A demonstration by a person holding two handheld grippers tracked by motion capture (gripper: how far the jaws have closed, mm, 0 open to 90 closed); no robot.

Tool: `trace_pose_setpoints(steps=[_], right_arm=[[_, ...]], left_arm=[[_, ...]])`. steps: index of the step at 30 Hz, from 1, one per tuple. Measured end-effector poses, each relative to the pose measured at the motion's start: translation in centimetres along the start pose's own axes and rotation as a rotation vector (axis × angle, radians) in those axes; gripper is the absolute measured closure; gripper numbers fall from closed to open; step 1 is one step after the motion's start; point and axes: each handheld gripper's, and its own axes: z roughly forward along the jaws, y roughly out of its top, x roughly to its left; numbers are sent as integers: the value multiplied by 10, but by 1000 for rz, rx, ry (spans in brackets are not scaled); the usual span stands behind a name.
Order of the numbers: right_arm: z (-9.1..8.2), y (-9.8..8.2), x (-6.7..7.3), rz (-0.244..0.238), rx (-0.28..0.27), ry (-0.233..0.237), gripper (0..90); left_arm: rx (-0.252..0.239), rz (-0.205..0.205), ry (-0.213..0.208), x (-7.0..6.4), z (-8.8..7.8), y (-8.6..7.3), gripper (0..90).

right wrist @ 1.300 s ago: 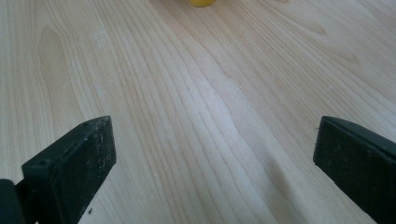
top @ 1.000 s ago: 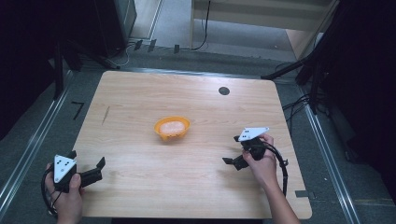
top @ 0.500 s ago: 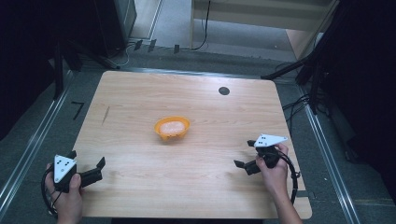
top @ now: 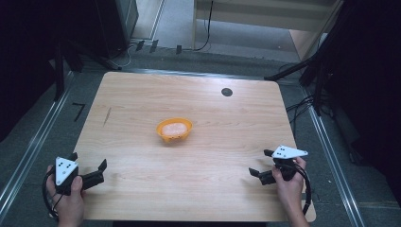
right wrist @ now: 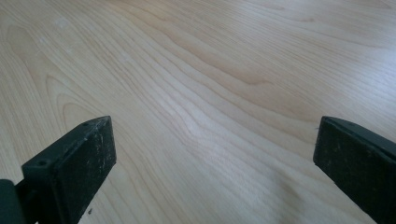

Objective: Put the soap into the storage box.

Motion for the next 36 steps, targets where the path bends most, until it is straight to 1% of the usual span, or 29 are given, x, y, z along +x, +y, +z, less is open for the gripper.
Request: trace_pose_setpoints(steps=[5, 14, 20, 27, 32, 36], right_arm=[[-9, -11, 0, 20, 3, -10, 0], [-27, -34, 1, 67, -17, -25, 0], [-42, -48, 1, 90, -44, -59, 0], [-62, -64, 1, 124, -90, -103, 0], [-73, -76, -1, 149, -117, -125, 0], [-79, -80, -2, 166, -132, -136, 0]], left_arm=[[-5, 6, -4, -1, 0, 0, 0], [-4, 5, -3, -1, 0, 0, 0], [-6, 6, -1, -1, 0, 0, 0], [-6, 5, 1, -1, 0, 0, 0], [-8, 5, 3, -1, 0, 0, 0], [-8, 4, 4, -1, 0, 0, 0]])
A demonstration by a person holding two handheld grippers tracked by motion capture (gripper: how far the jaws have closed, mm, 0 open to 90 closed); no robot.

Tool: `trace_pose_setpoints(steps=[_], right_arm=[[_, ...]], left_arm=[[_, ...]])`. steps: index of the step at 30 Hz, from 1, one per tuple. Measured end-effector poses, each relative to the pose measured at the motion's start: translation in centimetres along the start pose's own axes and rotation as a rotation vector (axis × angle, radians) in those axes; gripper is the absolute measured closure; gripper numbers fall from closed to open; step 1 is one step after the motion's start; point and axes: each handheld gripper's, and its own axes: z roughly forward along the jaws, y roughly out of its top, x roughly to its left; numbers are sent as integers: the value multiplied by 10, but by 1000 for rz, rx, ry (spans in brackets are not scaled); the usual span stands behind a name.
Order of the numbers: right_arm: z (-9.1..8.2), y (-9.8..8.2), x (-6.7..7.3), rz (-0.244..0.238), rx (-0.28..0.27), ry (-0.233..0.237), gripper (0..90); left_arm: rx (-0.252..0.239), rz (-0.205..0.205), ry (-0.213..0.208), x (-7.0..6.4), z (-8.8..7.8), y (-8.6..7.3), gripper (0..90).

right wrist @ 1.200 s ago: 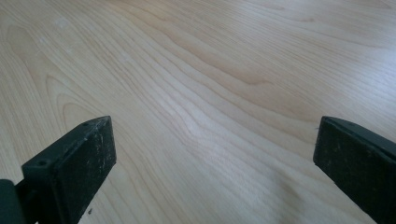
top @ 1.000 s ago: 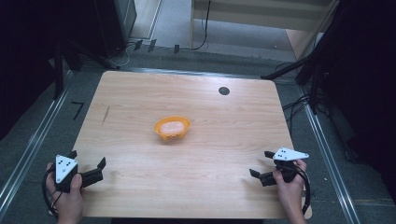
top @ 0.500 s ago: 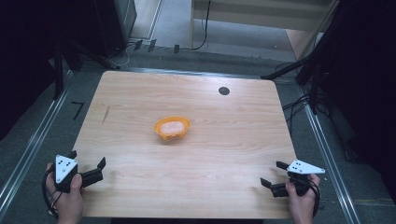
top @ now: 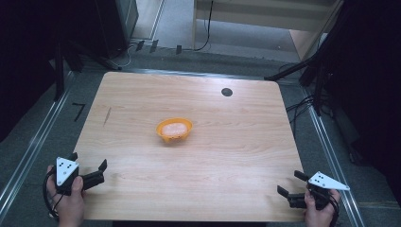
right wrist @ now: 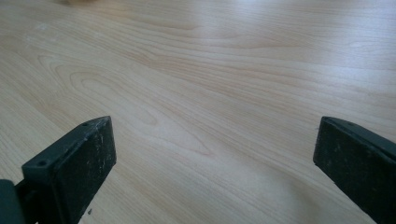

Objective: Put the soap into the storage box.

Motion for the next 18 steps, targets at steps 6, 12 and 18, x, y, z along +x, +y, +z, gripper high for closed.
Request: trace_pose_setpoints(steps=[6, 12, 18], right_arm=[[-1, 0, -1, -2, -14, -24, 0], [2, 1, 0, -15, -5, -62, 0], [2, 1, 3, -31, -1, -78, 0]], left_arm=[[6, -1, -5, 1, 0, 0, 0], [6, -4, -11, 2, 0, 0, 0], [24, 3, -14, 2, 1, 1, 0]])
